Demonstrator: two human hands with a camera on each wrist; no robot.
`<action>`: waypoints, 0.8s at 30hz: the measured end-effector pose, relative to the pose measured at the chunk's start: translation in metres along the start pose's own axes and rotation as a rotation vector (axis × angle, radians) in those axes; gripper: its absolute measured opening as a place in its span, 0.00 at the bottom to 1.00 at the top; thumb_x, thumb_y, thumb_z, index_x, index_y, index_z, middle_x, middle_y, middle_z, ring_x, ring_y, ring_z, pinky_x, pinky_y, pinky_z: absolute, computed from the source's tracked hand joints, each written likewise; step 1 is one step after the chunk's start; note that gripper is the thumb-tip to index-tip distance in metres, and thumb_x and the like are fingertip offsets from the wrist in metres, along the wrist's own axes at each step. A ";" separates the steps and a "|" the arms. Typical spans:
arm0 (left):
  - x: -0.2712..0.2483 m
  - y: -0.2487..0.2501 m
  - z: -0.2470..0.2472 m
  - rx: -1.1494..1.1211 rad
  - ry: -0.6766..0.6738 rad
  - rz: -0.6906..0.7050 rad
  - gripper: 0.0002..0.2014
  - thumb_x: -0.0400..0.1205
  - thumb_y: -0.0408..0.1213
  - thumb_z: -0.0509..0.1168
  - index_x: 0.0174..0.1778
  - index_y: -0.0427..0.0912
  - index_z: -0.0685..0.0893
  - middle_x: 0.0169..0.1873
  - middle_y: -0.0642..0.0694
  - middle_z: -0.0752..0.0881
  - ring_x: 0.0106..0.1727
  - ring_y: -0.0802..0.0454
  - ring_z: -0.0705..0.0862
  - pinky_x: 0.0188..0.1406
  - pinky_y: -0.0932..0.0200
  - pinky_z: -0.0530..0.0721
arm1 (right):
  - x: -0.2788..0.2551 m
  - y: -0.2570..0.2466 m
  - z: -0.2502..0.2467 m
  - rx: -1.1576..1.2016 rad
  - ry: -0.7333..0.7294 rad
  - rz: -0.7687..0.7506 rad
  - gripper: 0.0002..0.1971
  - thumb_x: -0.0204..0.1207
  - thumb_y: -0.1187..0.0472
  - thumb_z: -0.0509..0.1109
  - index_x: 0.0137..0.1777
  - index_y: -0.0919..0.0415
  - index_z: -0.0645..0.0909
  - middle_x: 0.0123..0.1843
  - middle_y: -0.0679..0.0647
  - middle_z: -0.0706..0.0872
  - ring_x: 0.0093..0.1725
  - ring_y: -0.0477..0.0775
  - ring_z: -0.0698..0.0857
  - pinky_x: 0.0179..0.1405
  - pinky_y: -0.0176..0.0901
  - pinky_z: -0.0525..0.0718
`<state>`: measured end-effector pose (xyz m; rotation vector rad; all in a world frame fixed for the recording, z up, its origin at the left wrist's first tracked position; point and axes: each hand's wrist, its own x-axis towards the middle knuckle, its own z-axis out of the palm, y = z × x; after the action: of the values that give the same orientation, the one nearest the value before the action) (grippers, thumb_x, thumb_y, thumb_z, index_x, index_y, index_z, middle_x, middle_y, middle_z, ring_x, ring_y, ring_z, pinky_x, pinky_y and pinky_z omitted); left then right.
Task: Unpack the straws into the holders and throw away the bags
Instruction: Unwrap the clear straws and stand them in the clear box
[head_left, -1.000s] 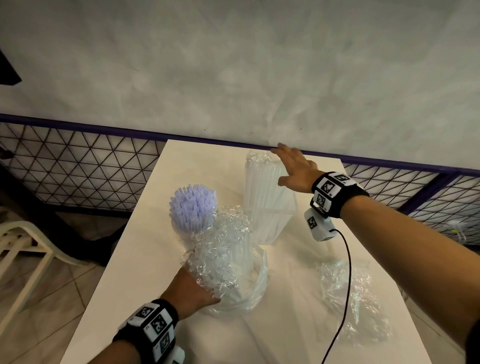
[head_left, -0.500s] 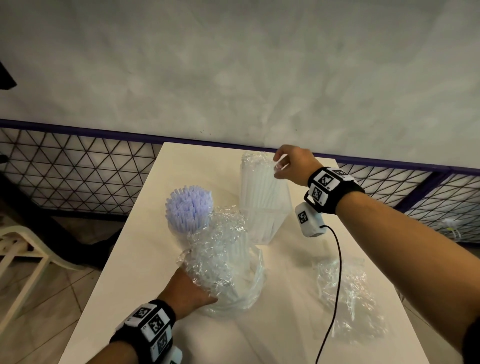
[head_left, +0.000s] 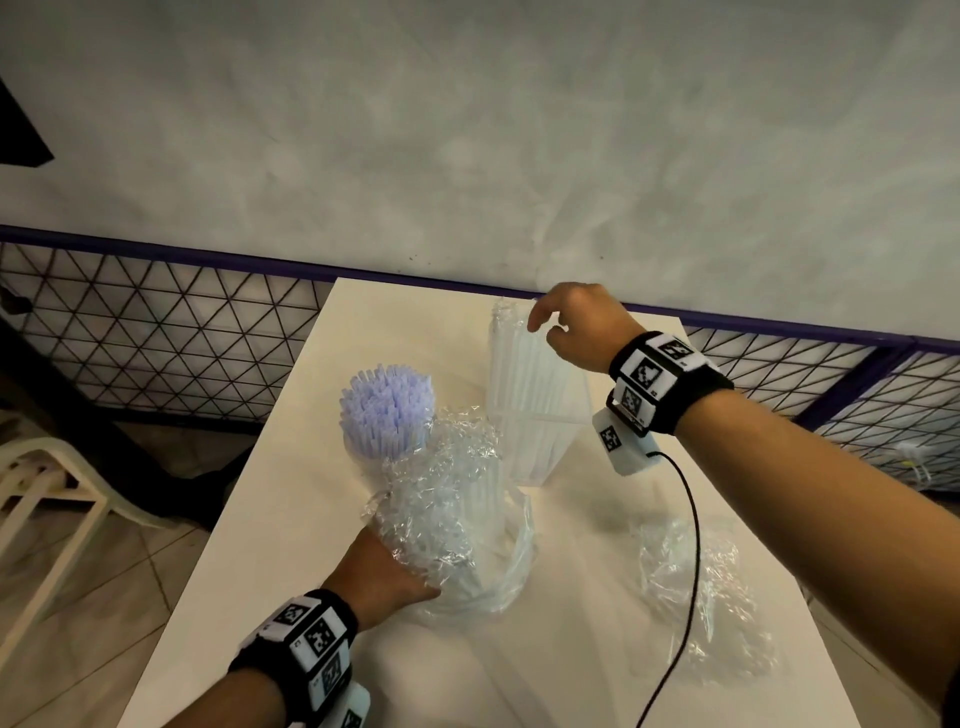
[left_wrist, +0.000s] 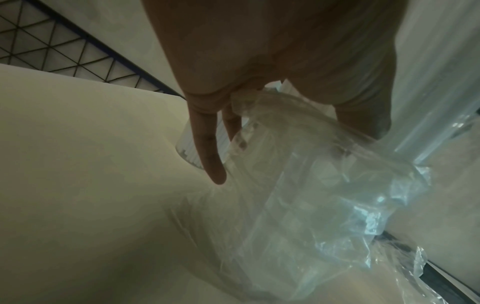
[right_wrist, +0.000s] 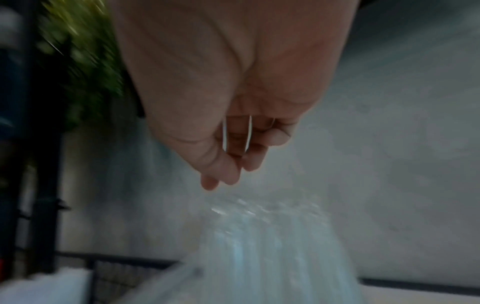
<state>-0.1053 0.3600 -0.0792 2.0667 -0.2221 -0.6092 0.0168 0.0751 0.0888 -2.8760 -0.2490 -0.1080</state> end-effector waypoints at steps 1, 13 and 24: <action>0.001 0.000 0.001 0.021 -0.018 0.035 0.25 0.63 0.36 0.82 0.43 0.55 0.72 0.32 0.69 0.85 0.43 0.77 0.81 0.45 0.87 0.69 | -0.010 -0.009 -0.003 0.082 0.014 -0.042 0.19 0.70 0.73 0.67 0.56 0.57 0.88 0.56 0.52 0.87 0.49 0.53 0.85 0.52 0.46 0.84; 0.001 0.000 -0.001 -0.161 -0.007 0.113 0.51 0.49 0.52 0.75 0.65 0.25 0.73 0.42 0.62 0.89 0.50 0.79 0.82 0.58 0.82 0.70 | -0.098 -0.054 0.083 0.669 -0.273 0.074 0.42 0.66 0.53 0.85 0.77 0.38 0.67 0.68 0.45 0.82 0.62 0.49 0.83 0.60 0.36 0.81; 0.001 -0.003 0.003 -0.366 0.000 0.075 0.51 0.44 0.44 0.78 0.66 0.39 0.68 0.40 0.54 0.91 0.47 0.67 0.89 0.52 0.76 0.79 | -0.104 -0.035 0.086 0.594 -0.389 0.128 0.30 0.69 0.52 0.84 0.71 0.50 0.80 0.63 0.42 0.86 0.61 0.41 0.84 0.61 0.33 0.79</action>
<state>-0.1066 0.3591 -0.0828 1.6980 -0.1723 -0.5585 -0.0869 0.1141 0.0049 -2.2860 -0.1345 0.4728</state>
